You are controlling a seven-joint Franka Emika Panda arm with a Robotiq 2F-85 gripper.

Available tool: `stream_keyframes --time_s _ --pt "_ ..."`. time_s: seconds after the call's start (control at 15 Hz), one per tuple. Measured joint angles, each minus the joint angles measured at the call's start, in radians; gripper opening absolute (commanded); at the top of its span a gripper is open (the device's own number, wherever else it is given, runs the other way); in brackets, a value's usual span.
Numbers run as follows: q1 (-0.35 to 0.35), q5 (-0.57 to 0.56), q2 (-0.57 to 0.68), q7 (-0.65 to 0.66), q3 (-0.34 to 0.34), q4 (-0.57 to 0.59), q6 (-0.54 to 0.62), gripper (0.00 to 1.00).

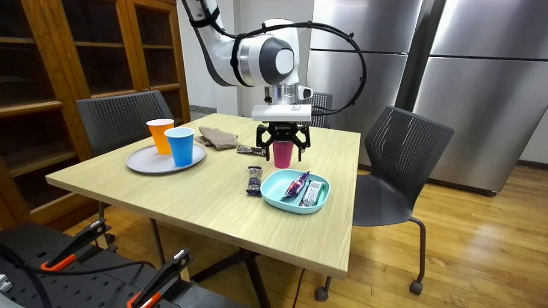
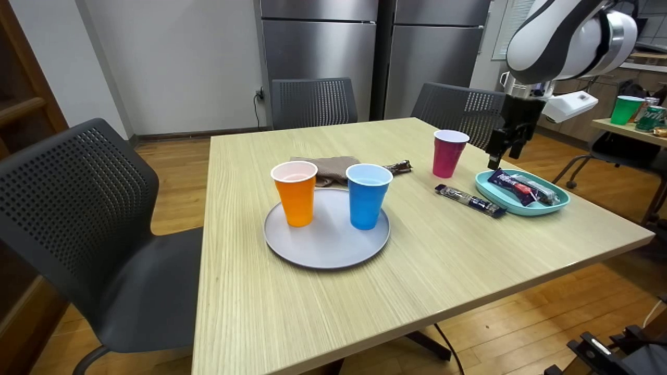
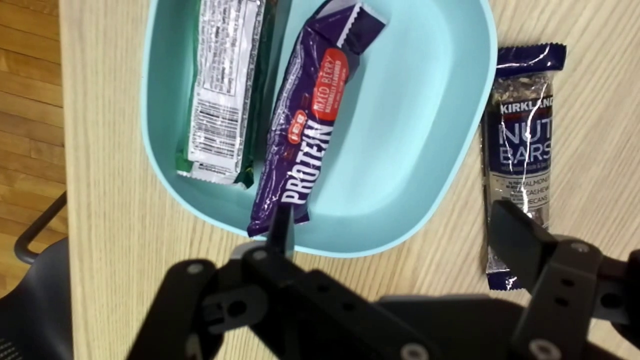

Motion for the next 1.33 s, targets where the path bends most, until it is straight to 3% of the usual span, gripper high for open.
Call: stream_keyframes --time_s 0.33,1.33 --pt "0.01 -0.004 0.008 -0.016 0.007 -0.001 0.003 1.0" --pt "0.013 0.02 0.087 -0.211 0.108 0.012 0.002 1.0"
